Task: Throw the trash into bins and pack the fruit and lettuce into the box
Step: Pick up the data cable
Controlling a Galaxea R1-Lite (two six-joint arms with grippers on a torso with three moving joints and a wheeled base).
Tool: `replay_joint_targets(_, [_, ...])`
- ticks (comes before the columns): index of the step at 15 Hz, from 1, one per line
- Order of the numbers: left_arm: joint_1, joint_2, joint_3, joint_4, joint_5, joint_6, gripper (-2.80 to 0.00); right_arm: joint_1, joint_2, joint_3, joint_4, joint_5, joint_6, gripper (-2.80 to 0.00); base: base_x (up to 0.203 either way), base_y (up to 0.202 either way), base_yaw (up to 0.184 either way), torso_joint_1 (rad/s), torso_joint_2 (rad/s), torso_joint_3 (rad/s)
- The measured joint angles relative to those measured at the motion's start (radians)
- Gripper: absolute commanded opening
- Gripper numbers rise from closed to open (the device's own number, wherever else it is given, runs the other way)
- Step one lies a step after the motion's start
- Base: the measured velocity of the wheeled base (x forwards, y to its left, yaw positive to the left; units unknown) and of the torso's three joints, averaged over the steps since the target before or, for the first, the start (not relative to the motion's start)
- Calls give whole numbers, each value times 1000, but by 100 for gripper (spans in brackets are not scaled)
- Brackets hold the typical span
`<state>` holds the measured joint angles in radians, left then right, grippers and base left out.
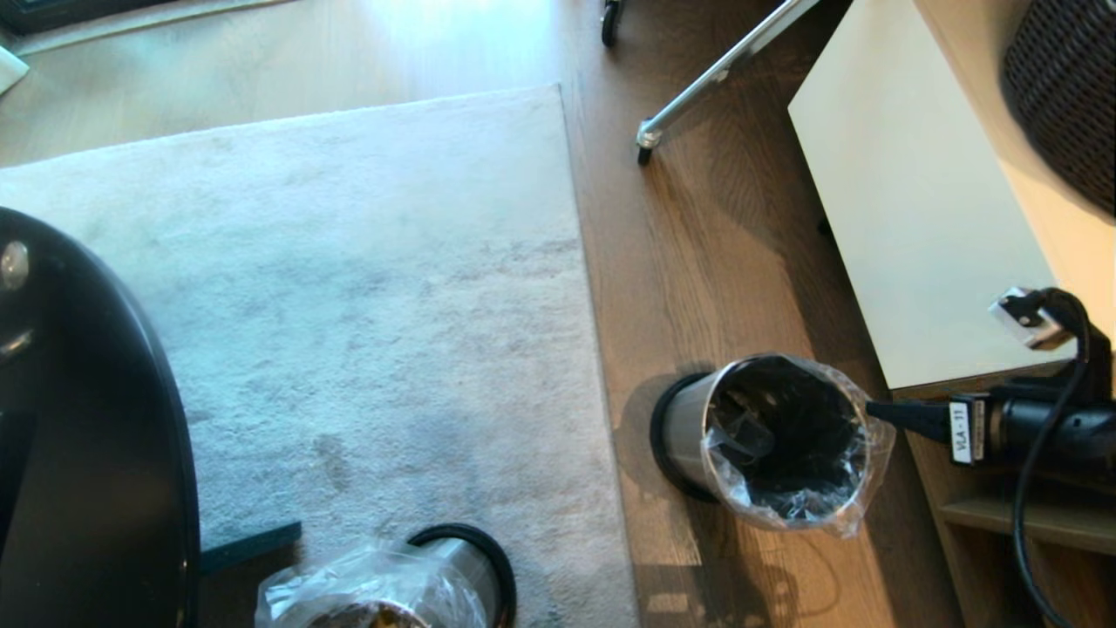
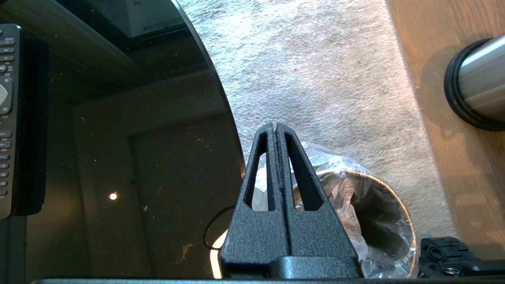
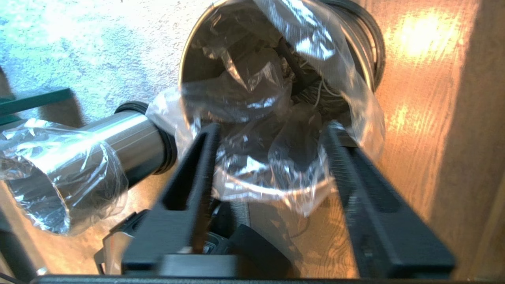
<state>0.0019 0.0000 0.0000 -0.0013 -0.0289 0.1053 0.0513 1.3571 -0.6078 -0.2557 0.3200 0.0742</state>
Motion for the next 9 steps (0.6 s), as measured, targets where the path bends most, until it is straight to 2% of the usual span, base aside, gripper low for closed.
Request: replay_joint_targets(9, [0, 0, 0, 0, 0, 0, -280, 0, -367, 274, -1, -75, -53, -280, 0, 0, 0, 0, 0, 0])
